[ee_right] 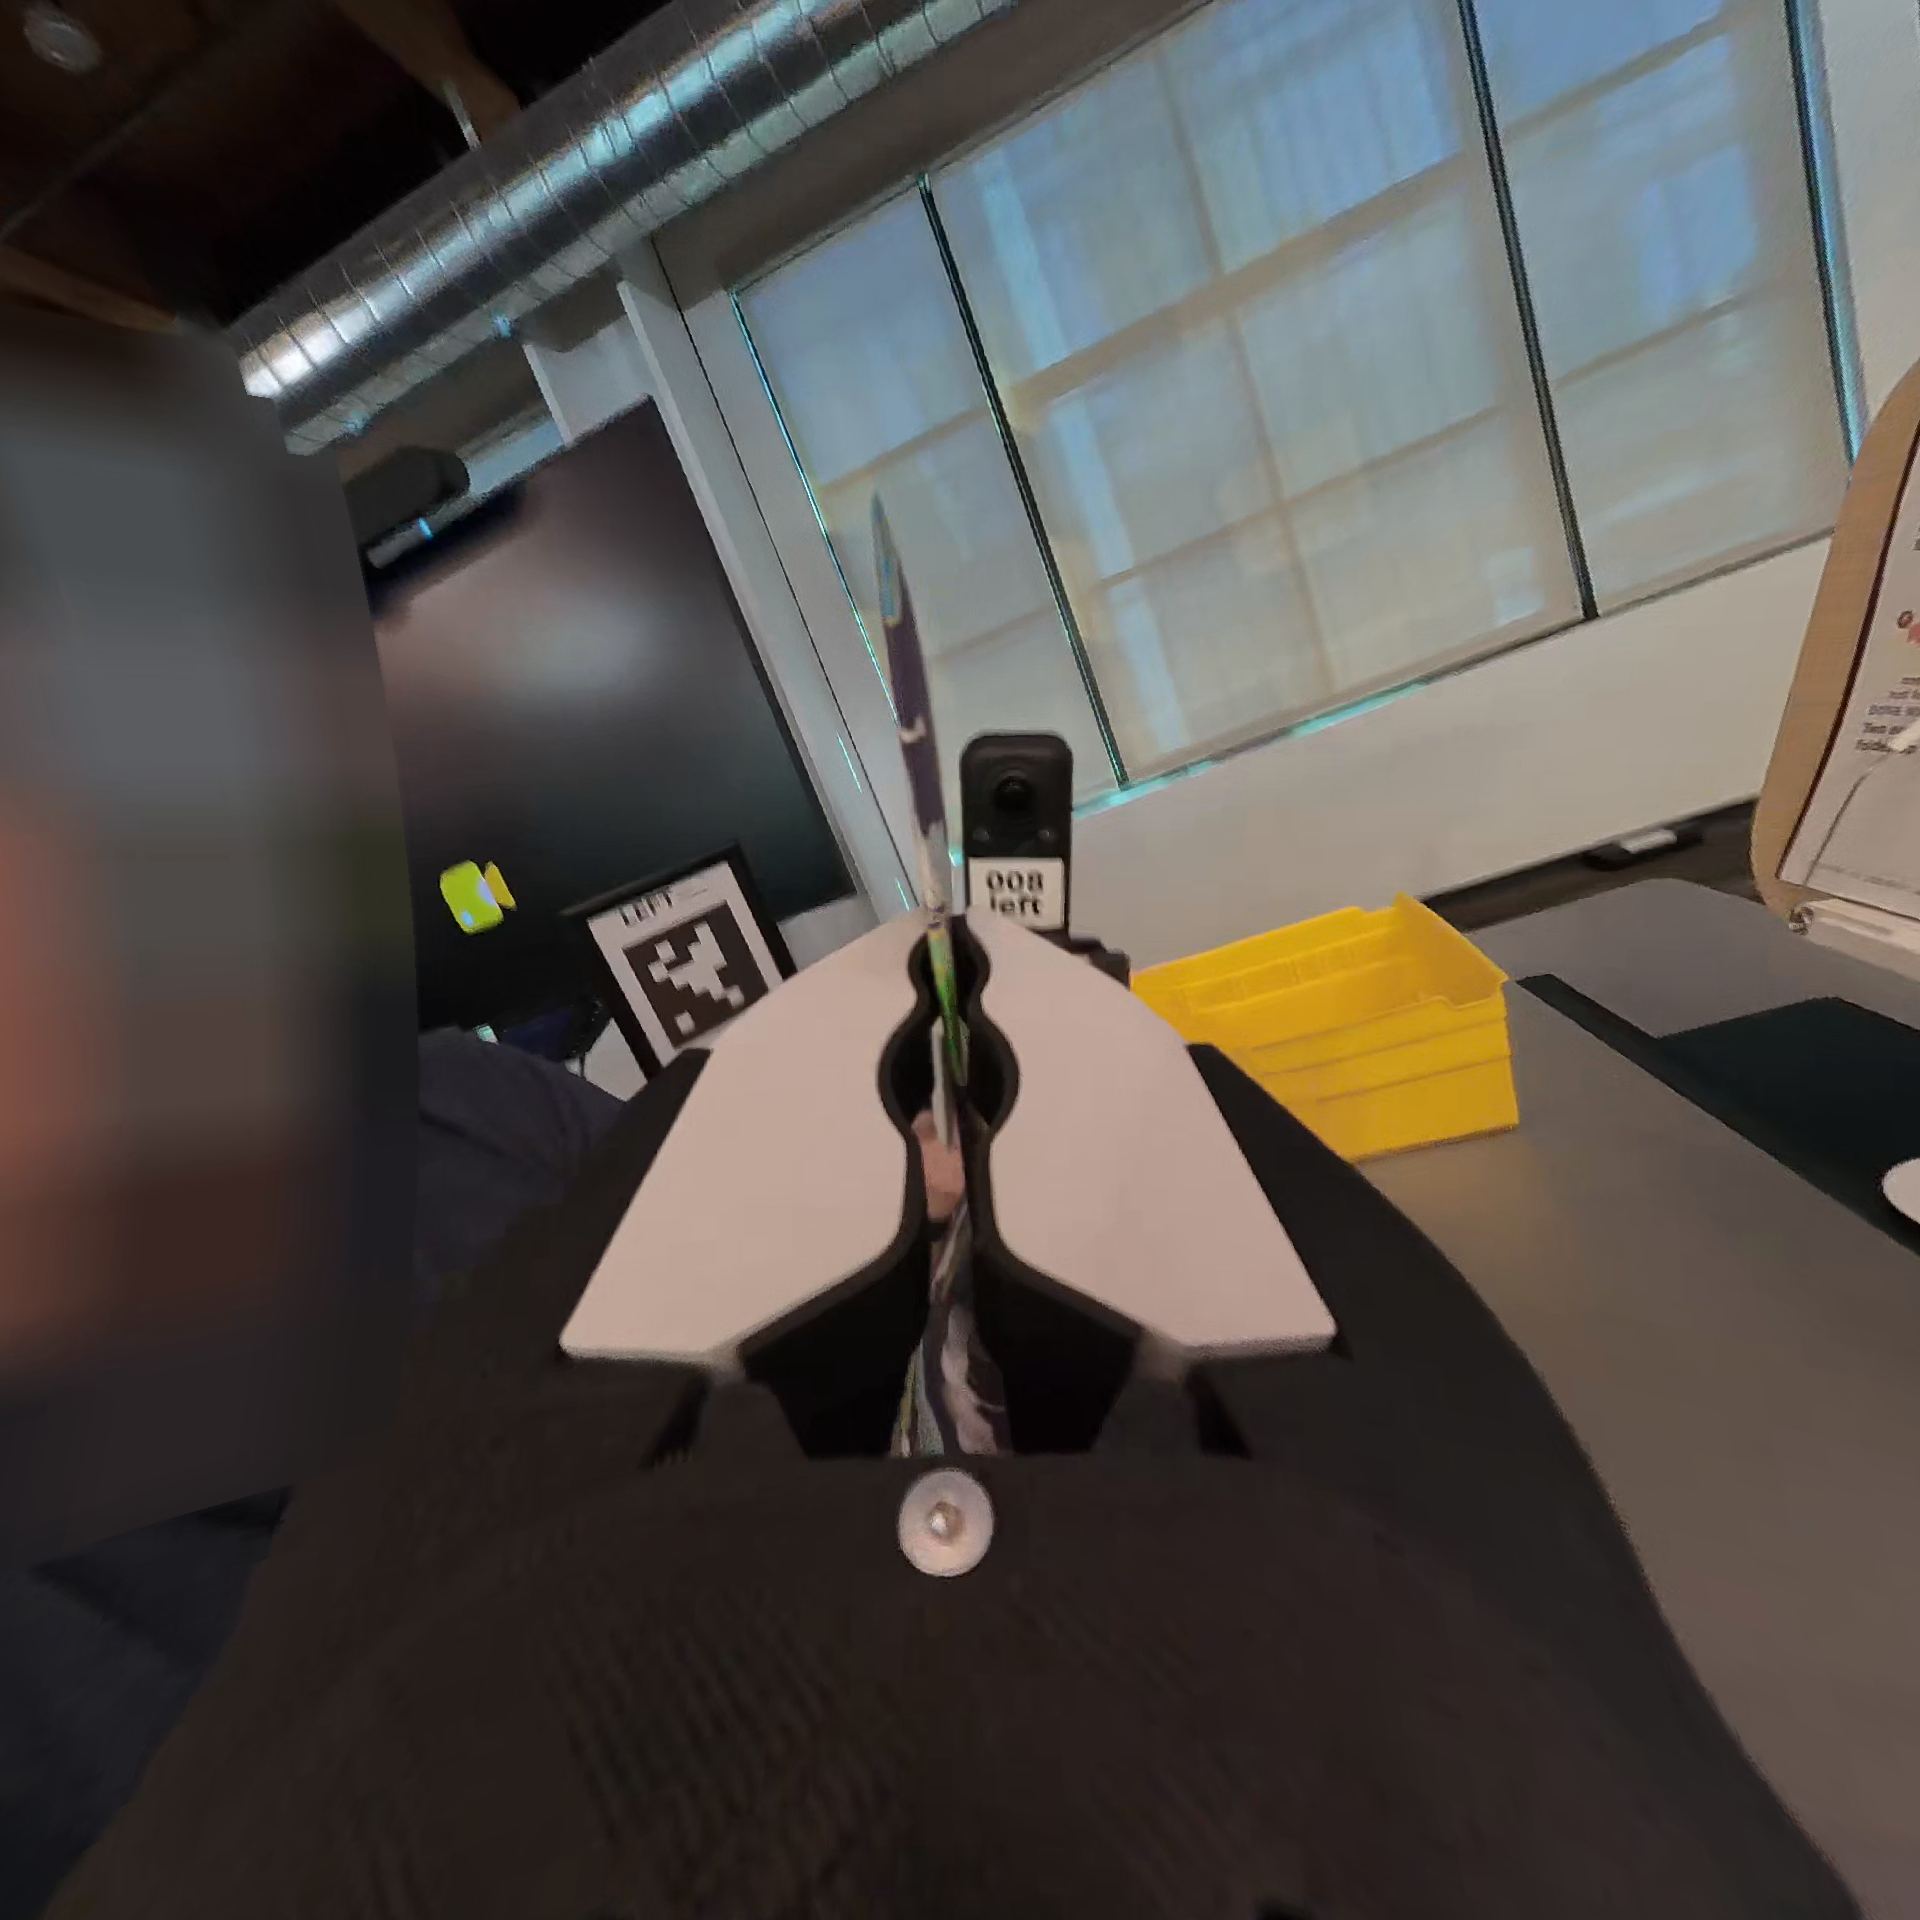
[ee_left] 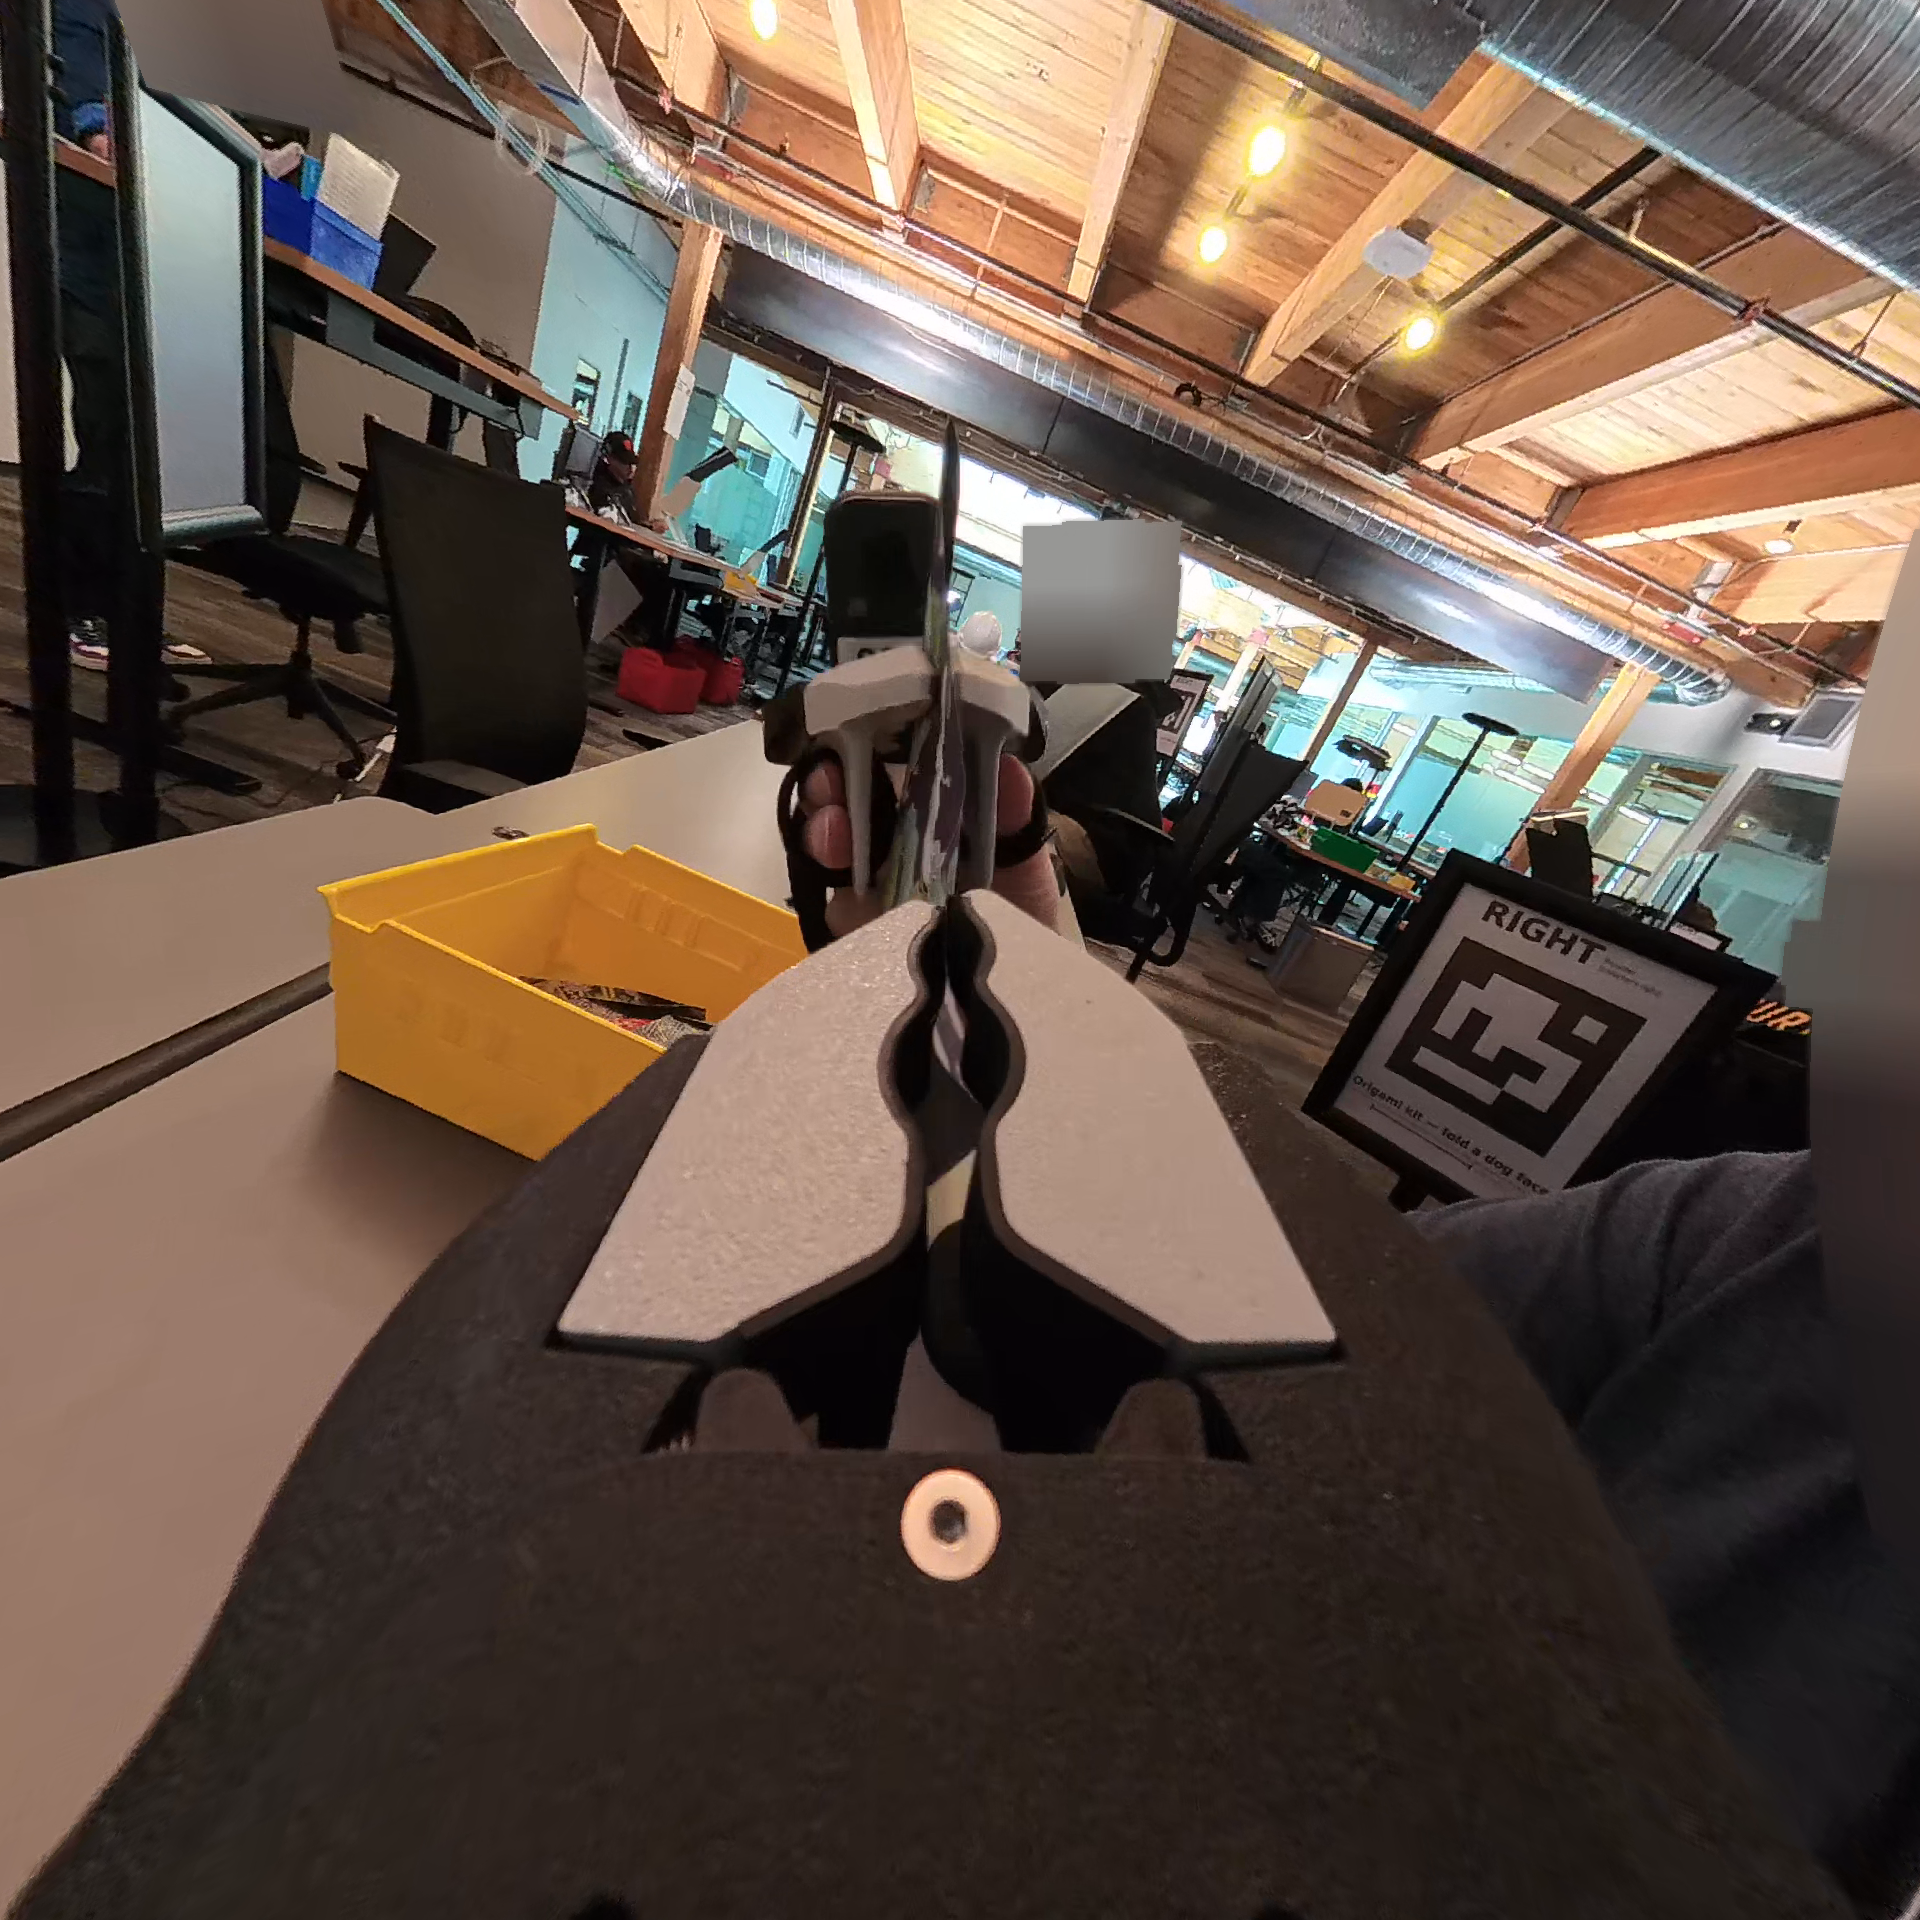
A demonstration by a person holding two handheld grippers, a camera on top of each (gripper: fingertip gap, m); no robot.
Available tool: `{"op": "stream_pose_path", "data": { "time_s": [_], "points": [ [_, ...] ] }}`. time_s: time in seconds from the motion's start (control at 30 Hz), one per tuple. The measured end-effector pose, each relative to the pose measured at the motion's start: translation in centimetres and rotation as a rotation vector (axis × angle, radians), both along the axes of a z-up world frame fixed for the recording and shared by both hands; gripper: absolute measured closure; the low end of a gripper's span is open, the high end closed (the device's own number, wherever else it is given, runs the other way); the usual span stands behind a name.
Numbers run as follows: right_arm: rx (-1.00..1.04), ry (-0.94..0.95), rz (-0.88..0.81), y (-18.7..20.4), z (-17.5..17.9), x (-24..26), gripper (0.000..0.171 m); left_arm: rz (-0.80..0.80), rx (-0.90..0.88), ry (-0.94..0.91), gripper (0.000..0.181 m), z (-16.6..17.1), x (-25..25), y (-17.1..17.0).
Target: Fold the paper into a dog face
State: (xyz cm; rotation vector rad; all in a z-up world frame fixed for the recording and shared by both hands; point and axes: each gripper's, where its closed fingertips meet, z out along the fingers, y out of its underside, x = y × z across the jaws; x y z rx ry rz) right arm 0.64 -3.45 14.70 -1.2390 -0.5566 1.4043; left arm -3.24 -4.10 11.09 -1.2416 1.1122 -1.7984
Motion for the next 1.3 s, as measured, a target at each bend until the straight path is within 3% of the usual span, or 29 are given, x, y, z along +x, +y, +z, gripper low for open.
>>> {"op": "stream_pose_path", "data": {
  "time_s": [0.1,0.23,0.53,0.9,1.1,1.3],
  "points": [
    [-0.014,0.147,-0.032,0.2,1.4,2.1,0.171,0.002,-0.005,0.008,0.181,-0.2,0.0,0.2],
    [-0.012,0.099,-0.068,0.4,0.9,2.5,0.170,-0.009,0.006,0.036,0.181,-0.8,0.5,-0.2],
    [0.002,0.240,-0.100,0.2,2.4,4.4,0.171,-0.014,0.009,0.074,0.181,-1.6,1.1,-0.6],
    [0.015,0.244,-0.185,0.5,2.7,4.7,0.171,-0.017,0.022,0.085,0.181,-1.7,1.2,-0.9],
    [0.055,0.434,-0.241,0.0,4.0,8.6,0.171,-0.021,0.014,0.084,0.181,-1.6,0.9,-0.7],
    [0.045,0.218,-0.174,0.2,2.7,6.0,0.129,-0.029,0.023,0.080,0.181,-1.4,0.6,-0.6]
  ]
}}
